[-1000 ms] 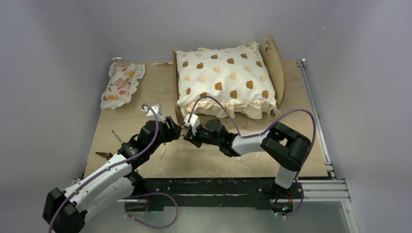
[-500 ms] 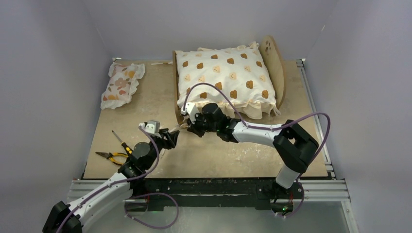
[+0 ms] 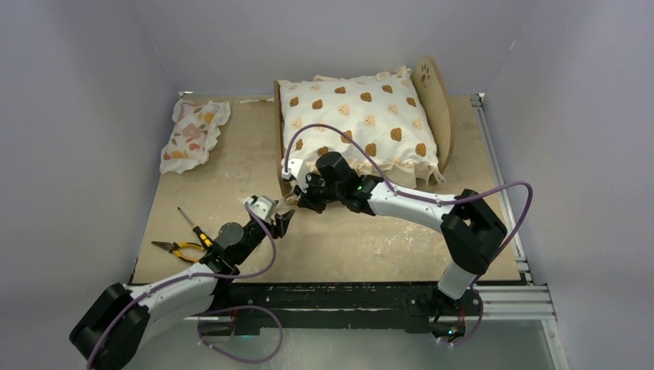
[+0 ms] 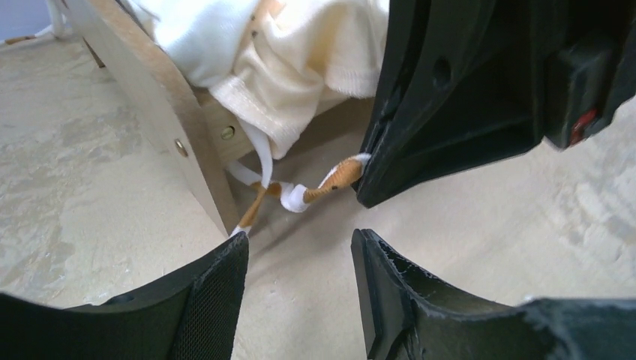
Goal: Set up the pet bed
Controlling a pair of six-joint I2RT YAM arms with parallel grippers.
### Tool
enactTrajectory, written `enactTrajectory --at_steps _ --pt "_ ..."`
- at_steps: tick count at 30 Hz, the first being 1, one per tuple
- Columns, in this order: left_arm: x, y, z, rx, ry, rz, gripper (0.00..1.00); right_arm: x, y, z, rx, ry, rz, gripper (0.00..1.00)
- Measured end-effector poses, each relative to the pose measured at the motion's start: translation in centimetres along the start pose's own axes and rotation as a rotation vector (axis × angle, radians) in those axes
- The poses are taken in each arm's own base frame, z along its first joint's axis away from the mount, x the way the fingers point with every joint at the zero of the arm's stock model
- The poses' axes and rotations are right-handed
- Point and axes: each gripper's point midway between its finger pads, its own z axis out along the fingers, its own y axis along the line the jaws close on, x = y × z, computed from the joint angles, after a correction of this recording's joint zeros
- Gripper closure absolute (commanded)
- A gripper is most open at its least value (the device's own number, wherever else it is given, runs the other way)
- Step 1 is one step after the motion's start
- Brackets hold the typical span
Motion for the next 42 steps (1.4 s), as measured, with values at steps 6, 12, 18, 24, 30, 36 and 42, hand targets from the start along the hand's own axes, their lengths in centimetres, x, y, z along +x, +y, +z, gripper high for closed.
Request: enactTrajectory --at_steps 6,12,18,24,30,36,42 --pt "0.5 -0.2 0.6 0.036 0.006 0.120 0.48 0.3 0.7 -0.2 -0.042 0.028 -0.018 1.00" --pt "-0.3 -0.5 0.9 0.069 -0.036 0.210 0.55 0.7 0.9 -0.3 -0.063 0.049 -0.031 1.00" --pt "0.3 -1.2 1.0 0.118 -0.023 0.250 0.87 0.5 1.0 -0.4 -0.072 0.056 -0.039 1.00" --pt "0.1 -1.2 0.9 0.115 -0.027 0.236 1.00 0.1 1.0 -0.4 -0.071 0.046 -0.036 0.96" --pt "-0.3 -0.2 0.7 0.028 -0.009 0.098 1.00 -1.1 0.7 -0.1 -0.048 -0.002 0.010 0.69" --pt "1.3 1.6 -0.3 -0.141 0.062 -0.169 1.00 -1.1 -0.4 0.6 0.052 -0.109 0.149 0.58" --pt "4.3 3.0 -1.3 -0.290 0.166 -0.338 1.00 1.2 -1.4 -0.3 0.209 -0.227 0.406 0.58"
